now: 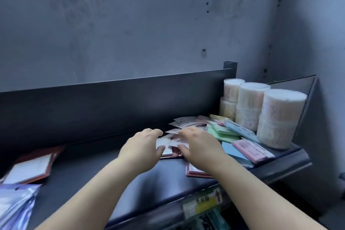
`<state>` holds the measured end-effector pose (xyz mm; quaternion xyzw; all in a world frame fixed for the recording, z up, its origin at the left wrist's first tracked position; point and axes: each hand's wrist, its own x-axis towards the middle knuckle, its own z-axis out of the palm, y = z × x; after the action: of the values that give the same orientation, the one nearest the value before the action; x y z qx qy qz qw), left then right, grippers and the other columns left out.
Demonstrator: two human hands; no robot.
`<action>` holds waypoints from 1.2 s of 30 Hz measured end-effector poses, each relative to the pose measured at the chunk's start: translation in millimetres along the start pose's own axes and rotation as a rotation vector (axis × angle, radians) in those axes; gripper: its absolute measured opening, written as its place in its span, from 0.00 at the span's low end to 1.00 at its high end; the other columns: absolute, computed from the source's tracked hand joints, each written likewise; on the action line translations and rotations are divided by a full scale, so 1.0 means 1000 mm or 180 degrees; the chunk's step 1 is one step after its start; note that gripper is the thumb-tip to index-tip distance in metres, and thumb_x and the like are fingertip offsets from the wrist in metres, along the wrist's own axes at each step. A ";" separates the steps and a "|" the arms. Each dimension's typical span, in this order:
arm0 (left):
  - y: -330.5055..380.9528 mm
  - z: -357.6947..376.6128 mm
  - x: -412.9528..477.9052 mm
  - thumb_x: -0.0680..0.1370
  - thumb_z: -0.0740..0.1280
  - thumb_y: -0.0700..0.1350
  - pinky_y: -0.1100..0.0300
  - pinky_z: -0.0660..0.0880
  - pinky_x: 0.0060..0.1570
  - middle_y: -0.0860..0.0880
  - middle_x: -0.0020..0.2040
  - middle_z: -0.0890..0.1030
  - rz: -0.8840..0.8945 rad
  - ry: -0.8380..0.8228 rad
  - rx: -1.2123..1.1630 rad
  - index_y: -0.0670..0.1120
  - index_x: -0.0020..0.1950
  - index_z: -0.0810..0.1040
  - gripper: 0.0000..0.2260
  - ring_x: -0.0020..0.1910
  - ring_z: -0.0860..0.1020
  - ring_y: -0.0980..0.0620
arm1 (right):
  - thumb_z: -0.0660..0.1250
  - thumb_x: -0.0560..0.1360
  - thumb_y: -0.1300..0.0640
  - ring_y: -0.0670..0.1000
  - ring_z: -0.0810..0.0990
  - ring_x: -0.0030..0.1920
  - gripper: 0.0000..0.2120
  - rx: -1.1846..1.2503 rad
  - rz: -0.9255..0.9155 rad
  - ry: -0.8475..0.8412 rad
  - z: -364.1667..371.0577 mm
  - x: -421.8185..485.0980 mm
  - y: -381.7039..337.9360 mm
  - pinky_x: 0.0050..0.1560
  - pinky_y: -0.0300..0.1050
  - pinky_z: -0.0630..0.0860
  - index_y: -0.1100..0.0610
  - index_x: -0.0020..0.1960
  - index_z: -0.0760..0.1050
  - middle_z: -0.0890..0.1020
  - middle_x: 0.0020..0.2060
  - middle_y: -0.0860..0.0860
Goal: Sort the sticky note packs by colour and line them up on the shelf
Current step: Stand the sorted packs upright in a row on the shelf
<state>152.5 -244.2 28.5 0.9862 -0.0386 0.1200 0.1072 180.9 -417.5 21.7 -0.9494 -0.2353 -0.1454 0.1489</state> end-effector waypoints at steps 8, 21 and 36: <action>0.035 0.048 0.067 0.78 0.59 0.45 0.52 0.74 0.55 0.51 0.66 0.69 -0.0369 -0.0286 0.0173 0.56 0.72 0.64 0.23 0.61 0.73 0.48 | 0.59 0.78 0.52 0.50 0.71 0.64 0.18 0.0039 0.0237 -0.0024 -0.016 0.003 0.092 0.61 0.47 0.71 0.50 0.67 0.69 0.74 0.64 0.47; 0.040 0.040 0.078 0.78 0.65 0.49 0.59 0.75 0.50 0.56 0.48 0.83 -0.0543 0.0930 -0.0774 0.53 0.49 0.83 0.07 0.50 0.79 0.54 | 0.54 0.74 0.63 0.56 0.77 0.55 0.16 -0.0536 0.0809 -0.0306 -0.012 0.020 0.157 0.43 0.45 0.70 0.53 0.59 0.71 0.79 0.56 0.52; -0.019 -0.015 -0.006 0.77 0.68 0.41 0.60 0.78 0.33 0.48 0.34 0.83 -0.1362 0.2063 -0.3039 0.43 0.42 0.82 0.05 0.34 0.81 0.50 | 0.60 0.77 0.62 0.47 0.75 0.34 0.08 0.1877 -0.0485 0.0966 -0.031 0.017 0.059 0.34 0.37 0.69 0.53 0.50 0.76 0.78 0.33 0.47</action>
<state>145.0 -221.7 37.0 0.7286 0.1453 0.3589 0.5649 217.3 -471.2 43.5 -0.8127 -0.3126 -0.2214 0.4391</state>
